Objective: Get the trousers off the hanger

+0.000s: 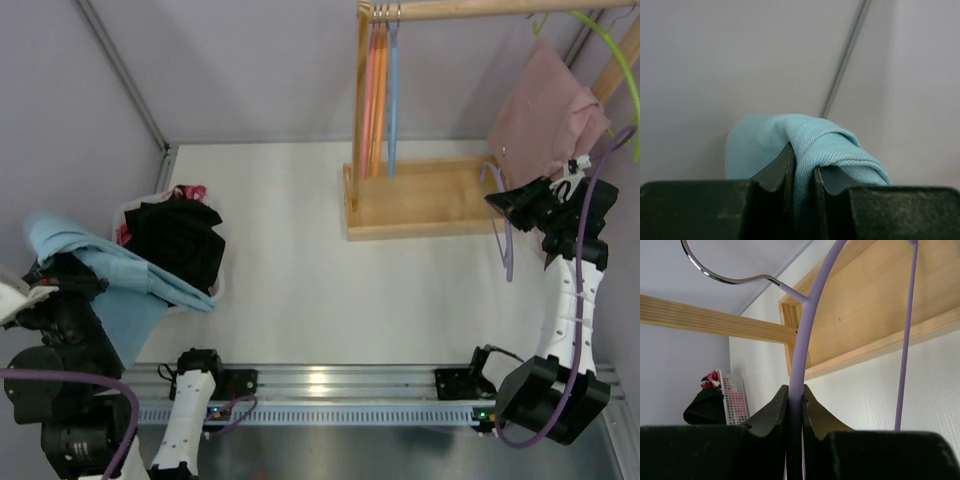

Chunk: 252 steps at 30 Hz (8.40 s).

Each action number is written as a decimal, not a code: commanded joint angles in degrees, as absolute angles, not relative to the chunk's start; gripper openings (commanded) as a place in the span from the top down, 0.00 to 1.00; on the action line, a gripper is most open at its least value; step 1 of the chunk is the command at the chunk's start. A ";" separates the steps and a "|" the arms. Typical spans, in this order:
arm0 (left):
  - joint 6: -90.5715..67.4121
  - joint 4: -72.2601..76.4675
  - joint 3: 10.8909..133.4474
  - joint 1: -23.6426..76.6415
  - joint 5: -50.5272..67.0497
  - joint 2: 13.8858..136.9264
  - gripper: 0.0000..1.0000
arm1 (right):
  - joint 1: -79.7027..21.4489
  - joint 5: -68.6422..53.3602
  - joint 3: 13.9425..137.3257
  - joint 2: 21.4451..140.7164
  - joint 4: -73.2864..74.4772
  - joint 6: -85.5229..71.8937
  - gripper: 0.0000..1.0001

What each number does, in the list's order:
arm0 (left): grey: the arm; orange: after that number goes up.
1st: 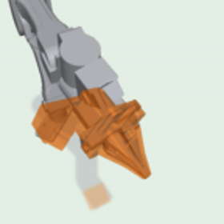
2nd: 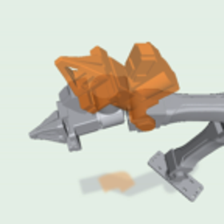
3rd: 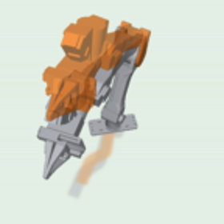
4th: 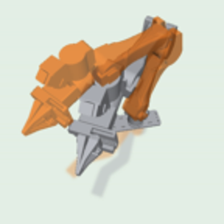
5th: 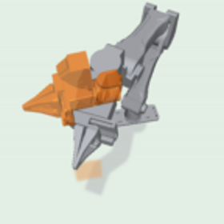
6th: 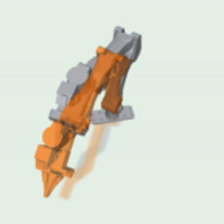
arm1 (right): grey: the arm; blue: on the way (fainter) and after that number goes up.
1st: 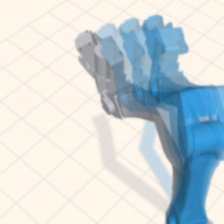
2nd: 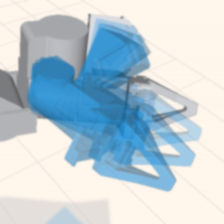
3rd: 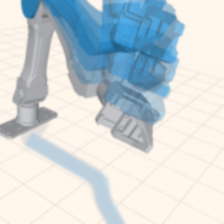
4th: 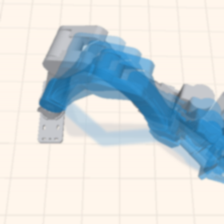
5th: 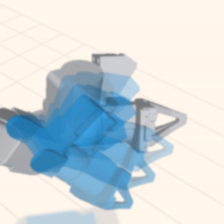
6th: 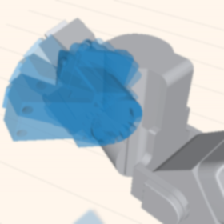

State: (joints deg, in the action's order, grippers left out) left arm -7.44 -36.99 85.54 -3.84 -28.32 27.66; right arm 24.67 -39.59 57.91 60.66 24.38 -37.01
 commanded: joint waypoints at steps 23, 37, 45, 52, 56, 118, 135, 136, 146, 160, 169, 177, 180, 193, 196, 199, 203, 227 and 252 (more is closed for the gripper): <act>-4.83 -21.20 71.62 -14.06 -33.41 38.31 1.00 | 24.70 -42.01 62.05 57.57 22.68 -33.31 1.00; -8.69 -11.71 61.89 -13.89 -22.43 53.96 1.00 | 24.61 -42.01 62.40 58.45 21.27 -35.15 1.00; -11.86 -1.50 51.24 -12.39 -17.84 62.82 1.00 | 24.08 -42.71 63.02 56.43 21.88 -36.56 1.00; -12.13 1.14 49.22 -11.69 -15.46 70.04 0.73 | 23.55 -43.51 64.51 53.79 22.06 -36.91 1.00; -12.74 -5.43 53.96 -11.60 -14.95 69.35 0.36 | 23.29 -43.59 67.14 52.74 24.42 -36.83 1.00; -8.88 -15.47 60.56 -11.34 9.32 41.75 0.02 | -11.77 -23.47 114.43 91.67 14.06 -40.43 1.00; -9.84 -15.47 61.79 -11.34 10.19 42.45 0.01 | -12.13 -22.50 109.96 86.84 16.08 -39.29 0.53; -10.10 -15.47 61.87 -11.34 10.80 42.63 0.01 | -11.43 -22.50 108.56 86.14 16.17 -39.20 0.52; -11.86 -15.38 61.87 -11.34 12.22 43.59 0.01 | -4.14 -24.70 98.62 75.25 19.33 -36.48 0.05; -13.53 -15.47 62.23 -11.34 18.45 45.00 0.01 | 22.83 -38.31 111.62 75.33 34.56 -13.18 0.01; -13.71 -15.47 62.49 -11.16 19.60 44.47 0.01 | 45.07 -48.68 116.01 81.37 20.57 -22.05 0.01; -14.15 -15.56 62.31 -11.25 19.34 44.03 0.02 | 48.08 -50.36 123.13 90.08 19.34 -24.78 0.01; -14.41 -15.47 62.31 -11.25 19.25 44.12 0.02 | 47.64 -50.97 123.57 92.89 17.32 -27.94 0.01; -13.98 -15.64 62.58 -11.25 18.28 42.36 0.01 | 36.83 -45.18 123.92 98.17 19.25 -26.19 0.02; -13.28 -16.00 62.93 -11.25 17.93 42.36 0.01 | 34.63 -44.83 125.15 99.31 19.07 -27.24 0.07; -13.10 -16.08 63.02 -11.25 17.75 42.36 0.01 | 33.05 -43.16 125.77 100.02 17.67 -28.64 0.11; -13.45 -16.08 63.28 -11.25 17.93 42.63 0.01 | 31.12 -38.42 125.60 100.20 17.67 -29.00 0.23; -12.74 -16.00 64.42 -11.25 17.49 43.07 0.01 | 27.51 -42.98 123.31 97.66 -0.17 -57.47 1.00; -11.69 -15.91 65.21 -11.16 17.31 43.77 0.01 | 26.98 -45.08 111.99 87.37 -13.18 -71.28 1.00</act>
